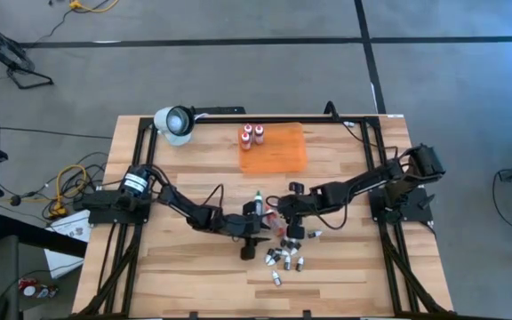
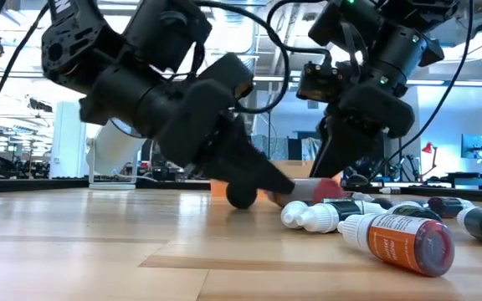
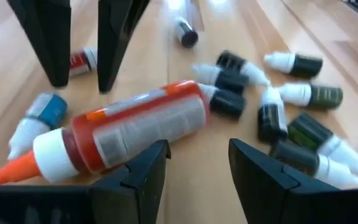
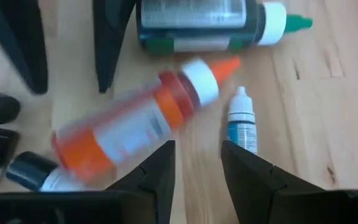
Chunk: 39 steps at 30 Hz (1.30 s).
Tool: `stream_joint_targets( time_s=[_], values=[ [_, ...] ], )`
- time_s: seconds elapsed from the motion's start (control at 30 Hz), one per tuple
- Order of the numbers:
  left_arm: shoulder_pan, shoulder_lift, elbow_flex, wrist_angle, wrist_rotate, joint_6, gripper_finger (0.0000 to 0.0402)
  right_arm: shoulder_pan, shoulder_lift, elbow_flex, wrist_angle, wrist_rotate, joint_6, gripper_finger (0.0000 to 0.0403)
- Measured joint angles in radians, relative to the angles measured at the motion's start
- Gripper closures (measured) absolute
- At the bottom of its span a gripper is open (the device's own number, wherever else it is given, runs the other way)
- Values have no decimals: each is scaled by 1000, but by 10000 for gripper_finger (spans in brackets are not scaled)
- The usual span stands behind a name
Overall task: Pick & Place food coloring
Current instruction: Put the large orange coloring bottle into the orange bin
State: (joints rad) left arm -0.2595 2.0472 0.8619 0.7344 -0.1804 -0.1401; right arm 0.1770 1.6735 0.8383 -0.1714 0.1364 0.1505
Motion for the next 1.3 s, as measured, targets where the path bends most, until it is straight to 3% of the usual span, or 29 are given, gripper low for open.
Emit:
stream_joint_targets(
  time_s=[0.57,1.17,1.3],
  values=[
    [24,0,32,-20,91,2,233,-9,-2,0,0,29,-20,281],
    [48,0,86,-56,88,-3,233,-7,-2,0,43,-3,-54,281],
    [47,0,87,-56,87,14,233,-7,-5,0,37,48,-26,281]
  ],
)
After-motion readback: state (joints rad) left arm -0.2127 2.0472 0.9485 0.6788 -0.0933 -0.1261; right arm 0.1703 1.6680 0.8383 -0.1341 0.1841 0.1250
